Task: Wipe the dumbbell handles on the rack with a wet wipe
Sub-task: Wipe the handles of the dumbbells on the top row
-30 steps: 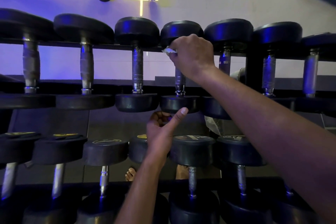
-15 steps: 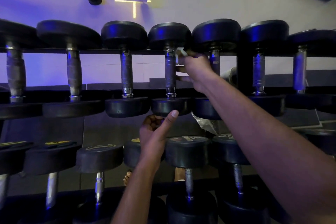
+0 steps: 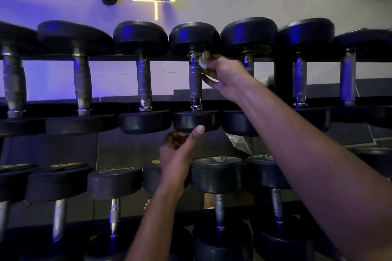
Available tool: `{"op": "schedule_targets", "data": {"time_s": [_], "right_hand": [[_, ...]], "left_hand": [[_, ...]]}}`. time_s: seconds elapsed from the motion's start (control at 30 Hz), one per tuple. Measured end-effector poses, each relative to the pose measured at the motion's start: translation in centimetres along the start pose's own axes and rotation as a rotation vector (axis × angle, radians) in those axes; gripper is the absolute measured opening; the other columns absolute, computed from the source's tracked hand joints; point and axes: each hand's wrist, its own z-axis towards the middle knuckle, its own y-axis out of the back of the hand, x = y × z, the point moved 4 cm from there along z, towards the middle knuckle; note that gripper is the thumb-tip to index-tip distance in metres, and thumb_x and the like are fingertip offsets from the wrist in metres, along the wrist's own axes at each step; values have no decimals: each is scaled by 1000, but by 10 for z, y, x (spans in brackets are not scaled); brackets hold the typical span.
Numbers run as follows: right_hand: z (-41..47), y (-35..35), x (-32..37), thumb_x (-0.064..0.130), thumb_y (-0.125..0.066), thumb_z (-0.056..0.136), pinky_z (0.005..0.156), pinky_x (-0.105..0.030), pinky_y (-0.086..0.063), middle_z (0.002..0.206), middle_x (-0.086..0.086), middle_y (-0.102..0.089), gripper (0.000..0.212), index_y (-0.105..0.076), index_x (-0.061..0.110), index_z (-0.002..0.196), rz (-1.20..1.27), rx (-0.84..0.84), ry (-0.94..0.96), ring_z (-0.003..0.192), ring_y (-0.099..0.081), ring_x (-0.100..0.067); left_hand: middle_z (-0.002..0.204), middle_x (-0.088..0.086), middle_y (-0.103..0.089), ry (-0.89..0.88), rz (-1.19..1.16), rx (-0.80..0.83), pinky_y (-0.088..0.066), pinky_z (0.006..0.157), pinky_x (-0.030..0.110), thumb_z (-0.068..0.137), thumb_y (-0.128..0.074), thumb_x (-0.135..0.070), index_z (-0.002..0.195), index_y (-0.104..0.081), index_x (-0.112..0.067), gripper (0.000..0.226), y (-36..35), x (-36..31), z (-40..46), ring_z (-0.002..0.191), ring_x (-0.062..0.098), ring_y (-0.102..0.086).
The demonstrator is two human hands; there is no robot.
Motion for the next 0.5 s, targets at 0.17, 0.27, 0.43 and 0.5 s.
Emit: {"op": "schedule_targets", "data": {"time_s": [0.17, 0.27, 0.43, 0.5], "right_hand": [[3, 3, 2, 6, -81, 89, 96, -36, -59, 85, 3, -77, 15, -74, 19, 87, 32, 89, -149, 90, -72, -18], [1, 9, -2, 3, -79, 90, 84, -34, -63, 85, 5, -76, 18, -75, 20, 86, -34, 127, -153, 86, -73, -14], [-8, 22, -17, 8, -85, 87, 82, -34, -65, 86, -1, -77, 19, -70, 14, 97, -297, 98, -113, 87, -75, -15], [-14, 24, -15, 11, -86, 87, 77, -30, -65, 89, -2, -79, 18, -73, 12, 100, -482, 71, -99, 88, -75, -16]], "left_hand": [[69, -15, -64, -11, -5, 20, -46, 69, 23, 77, -90, -47, 84, -67, -21, 35, -1, 1, -1, 63, -1, -57], [69, -16, -63, -12, -19, 28, -47, 66, 19, 77, -89, -47, 84, -67, -22, 34, -2, 3, -2, 63, -1, -58], [66, -17, -60, -7, -36, 27, -45, 63, 17, 79, -89, -45, 80, -65, -25, 32, -5, 4, -2, 61, -1, -55], [67, -17, -61, -7, -35, 30, -46, 62, 16, 80, -89, -45, 80, -66, -25, 31, -5, 4, -2, 61, -1, -56]]}}
